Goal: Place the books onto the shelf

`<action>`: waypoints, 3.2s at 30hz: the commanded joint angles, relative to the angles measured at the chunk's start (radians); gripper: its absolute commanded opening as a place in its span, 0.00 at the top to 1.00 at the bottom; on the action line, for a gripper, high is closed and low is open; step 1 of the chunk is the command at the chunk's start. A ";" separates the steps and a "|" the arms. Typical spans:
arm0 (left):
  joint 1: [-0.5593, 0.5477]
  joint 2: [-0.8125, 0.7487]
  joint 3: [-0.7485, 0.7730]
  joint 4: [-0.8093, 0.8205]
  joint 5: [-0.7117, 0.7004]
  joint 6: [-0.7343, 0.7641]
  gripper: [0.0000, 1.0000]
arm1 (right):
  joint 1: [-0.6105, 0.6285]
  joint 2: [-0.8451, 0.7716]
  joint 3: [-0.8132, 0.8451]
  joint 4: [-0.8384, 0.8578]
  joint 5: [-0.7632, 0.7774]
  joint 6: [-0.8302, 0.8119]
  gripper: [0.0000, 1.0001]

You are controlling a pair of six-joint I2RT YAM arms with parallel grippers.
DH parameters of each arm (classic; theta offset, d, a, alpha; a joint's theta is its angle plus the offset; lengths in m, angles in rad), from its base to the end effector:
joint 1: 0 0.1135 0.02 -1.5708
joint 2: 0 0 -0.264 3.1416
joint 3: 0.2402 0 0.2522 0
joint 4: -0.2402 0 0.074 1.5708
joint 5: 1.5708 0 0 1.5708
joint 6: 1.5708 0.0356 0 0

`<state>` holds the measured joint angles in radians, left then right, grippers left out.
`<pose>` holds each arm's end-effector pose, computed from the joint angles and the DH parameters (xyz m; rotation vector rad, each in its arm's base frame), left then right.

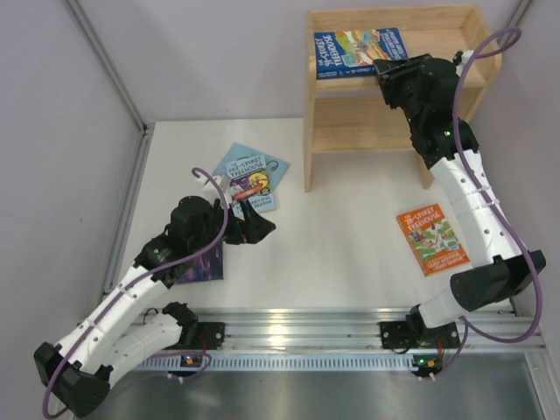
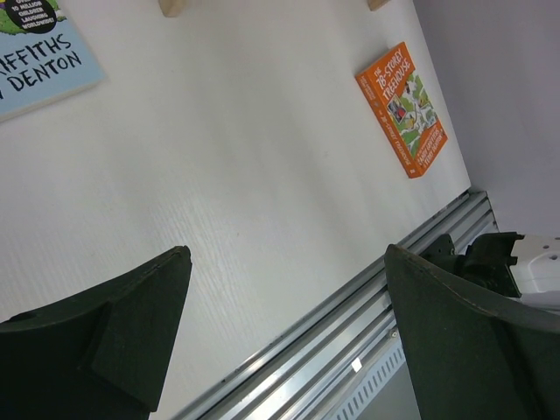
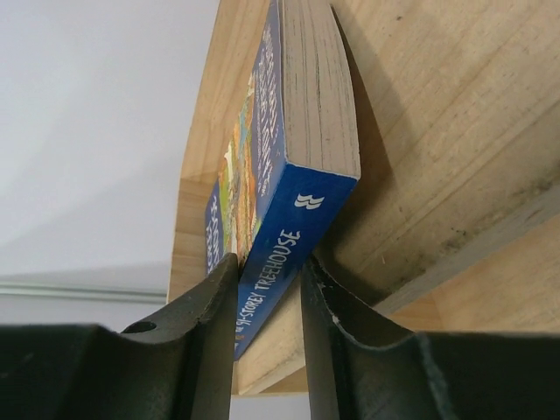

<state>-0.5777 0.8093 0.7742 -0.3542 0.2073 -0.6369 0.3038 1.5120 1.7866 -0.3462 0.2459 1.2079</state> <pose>0.1514 -0.1074 0.3146 0.0837 2.0874 -0.9756 0.3196 0.0911 0.4935 0.9276 1.4581 0.9418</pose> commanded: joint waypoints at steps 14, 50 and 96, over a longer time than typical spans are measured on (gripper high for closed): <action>-0.004 -0.005 0.016 0.027 -0.013 -0.006 0.03 | -0.002 0.001 -0.148 0.228 -0.040 0.143 0.83; -0.002 0.031 0.008 0.069 0.006 -0.024 0.03 | -0.005 -0.029 -0.033 -0.040 0.109 0.032 0.52; -0.002 -0.001 0.017 0.047 0.012 -0.032 0.04 | -0.017 0.028 -0.082 0.110 -0.102 0.007 0.69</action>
<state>-0.5777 0.8047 0.7738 -0.3515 0.2184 -0.6712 0.2729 1.5333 1.7576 -0.2428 0.1871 1.1568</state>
